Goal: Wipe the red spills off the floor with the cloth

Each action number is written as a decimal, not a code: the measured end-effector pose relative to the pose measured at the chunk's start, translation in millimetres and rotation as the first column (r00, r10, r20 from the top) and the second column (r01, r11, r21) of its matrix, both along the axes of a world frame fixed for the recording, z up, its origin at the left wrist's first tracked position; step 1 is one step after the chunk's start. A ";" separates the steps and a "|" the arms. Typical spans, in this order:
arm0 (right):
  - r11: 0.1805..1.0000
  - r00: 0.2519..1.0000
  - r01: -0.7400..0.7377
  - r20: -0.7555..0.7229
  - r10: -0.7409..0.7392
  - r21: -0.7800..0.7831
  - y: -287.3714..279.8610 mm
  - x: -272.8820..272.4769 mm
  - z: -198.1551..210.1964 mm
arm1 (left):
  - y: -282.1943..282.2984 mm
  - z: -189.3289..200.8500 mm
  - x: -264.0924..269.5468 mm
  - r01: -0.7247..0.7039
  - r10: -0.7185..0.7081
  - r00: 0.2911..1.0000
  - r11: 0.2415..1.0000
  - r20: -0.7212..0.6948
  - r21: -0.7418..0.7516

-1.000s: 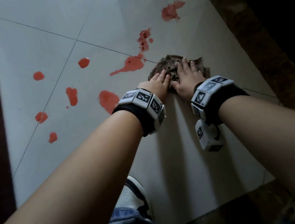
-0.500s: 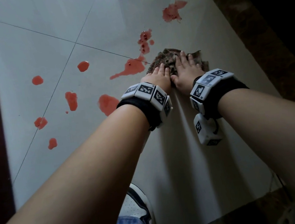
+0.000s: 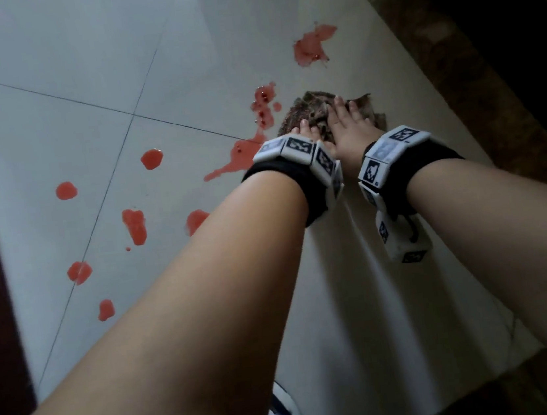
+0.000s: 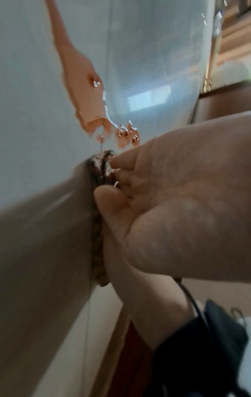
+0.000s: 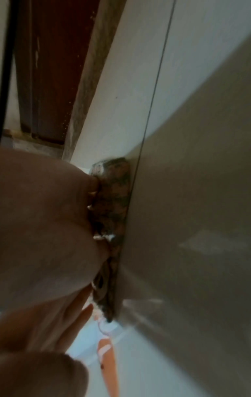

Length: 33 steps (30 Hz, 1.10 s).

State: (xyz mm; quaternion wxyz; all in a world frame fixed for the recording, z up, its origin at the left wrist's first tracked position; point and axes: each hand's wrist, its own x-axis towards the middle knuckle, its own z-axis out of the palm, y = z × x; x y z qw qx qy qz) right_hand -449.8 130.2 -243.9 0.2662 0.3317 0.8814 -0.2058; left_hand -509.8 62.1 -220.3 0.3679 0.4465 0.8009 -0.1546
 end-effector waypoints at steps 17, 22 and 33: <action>0.981 0.981 0.183 -0.071 -0.178 0.069 41.5 -18.2 -12.2 | 43.2 -14.1 -30.4 0.065 -0.067 0.998 0.977 0.005 0.204; 0.956 0.956 0.286 -0.076 -0.282 0.058 65.1 -13.3 -13.3 | 69.2 -13.2 -25.3 0.087 -0.093 0.996 0.969 0.016 0.233; 0.969 0.969 0.229 -0.112 -0.218 0.093 124.3 -19.7 -14.5 | 117.2 -14.0 -36.1 0.098 -0.105 0.994 0.967 0.016 0.236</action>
